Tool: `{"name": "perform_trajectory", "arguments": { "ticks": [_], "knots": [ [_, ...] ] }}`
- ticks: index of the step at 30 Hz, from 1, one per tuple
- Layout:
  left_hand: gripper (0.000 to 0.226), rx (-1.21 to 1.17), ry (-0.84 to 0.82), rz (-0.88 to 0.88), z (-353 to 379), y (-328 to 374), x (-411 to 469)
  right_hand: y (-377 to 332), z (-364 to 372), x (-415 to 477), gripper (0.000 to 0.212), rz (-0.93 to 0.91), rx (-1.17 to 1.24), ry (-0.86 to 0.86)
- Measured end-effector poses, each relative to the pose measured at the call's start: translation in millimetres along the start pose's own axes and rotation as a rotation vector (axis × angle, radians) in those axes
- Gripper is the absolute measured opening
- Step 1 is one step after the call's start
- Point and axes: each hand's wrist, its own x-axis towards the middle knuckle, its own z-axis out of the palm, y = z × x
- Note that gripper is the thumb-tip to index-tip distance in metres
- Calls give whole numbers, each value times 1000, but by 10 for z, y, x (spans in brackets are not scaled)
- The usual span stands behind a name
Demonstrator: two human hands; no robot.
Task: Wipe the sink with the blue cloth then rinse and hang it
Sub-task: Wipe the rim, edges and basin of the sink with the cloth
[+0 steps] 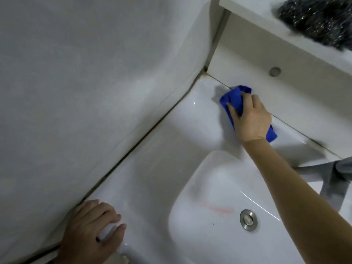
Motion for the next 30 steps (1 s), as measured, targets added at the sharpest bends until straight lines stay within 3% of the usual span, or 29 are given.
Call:
{"name": "perform_trajectory", "arguments": {
  "ticks": [2, 7, 11, 16, 20, 24, 30],
  "knots": [
    [26, -10, -21, -28, -1, 8, -44, -94, 42, 47, 43, 8, 4, -28],
    [26, -22, -86, -34, -42, 11, -46, -654, 351, 562, 49, -190, -21, -151],
    [30, -54, -136, -46, -88, 33, -46, -337, 225, 299, 51, -215, -9, -113],
    [26, -42, -112, -48, -95, 92, -5, -18, 104, -141, 49, 78, 78, -55],
    [22, -45, -120, -46, -101, 96, 6, -673, 336, -318, 46, 35, 140, -304],
    [22, -55, -151, -48, -124, 108, 7, -1269, 274, -668, 39, 228, 343, -395],
    [25, -35, -193, -104, -181, 132, 14, -1807, -293, -1767, 33, -106, 590, -521]
  ]
}}
